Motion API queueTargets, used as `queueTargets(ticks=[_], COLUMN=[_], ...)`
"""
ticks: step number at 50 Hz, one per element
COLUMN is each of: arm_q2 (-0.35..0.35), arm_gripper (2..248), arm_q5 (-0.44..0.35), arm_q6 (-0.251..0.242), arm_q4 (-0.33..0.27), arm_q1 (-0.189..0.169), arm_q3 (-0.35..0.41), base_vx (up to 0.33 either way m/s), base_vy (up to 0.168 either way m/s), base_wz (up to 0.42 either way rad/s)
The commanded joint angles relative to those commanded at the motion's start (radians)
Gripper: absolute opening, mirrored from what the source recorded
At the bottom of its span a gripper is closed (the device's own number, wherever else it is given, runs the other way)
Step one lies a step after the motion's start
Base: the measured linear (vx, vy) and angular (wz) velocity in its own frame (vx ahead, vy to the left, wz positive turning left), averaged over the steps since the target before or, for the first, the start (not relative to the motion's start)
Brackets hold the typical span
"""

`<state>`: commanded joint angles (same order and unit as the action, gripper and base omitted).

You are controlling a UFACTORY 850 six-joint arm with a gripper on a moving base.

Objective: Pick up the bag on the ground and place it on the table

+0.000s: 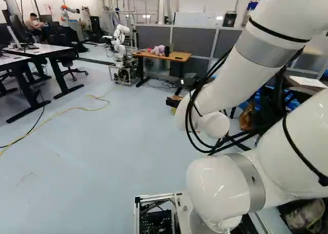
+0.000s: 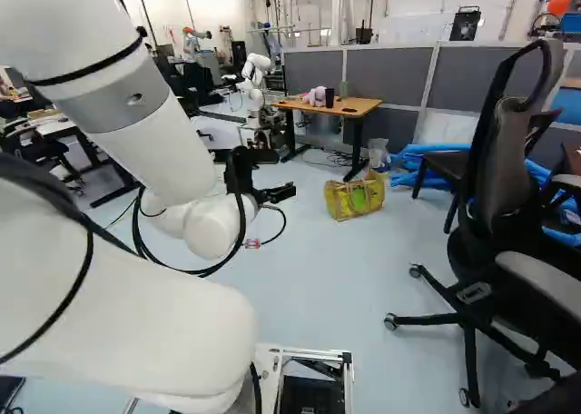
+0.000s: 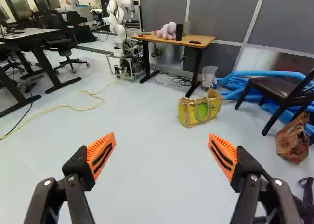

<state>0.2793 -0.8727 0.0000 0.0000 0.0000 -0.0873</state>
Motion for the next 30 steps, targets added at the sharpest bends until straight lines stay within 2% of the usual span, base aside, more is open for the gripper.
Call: queueTargets(ticks=[30], arm_q2=[0.0], arm_gripper=[247], arm_q5=[0.0], arm_q6=[0.0], arm_q4=[0.0], arm_q1=[0.0], arm_q3=[0.0], base_vx=[0.254], base_vy=[0.005], base_wz=[-0.015])
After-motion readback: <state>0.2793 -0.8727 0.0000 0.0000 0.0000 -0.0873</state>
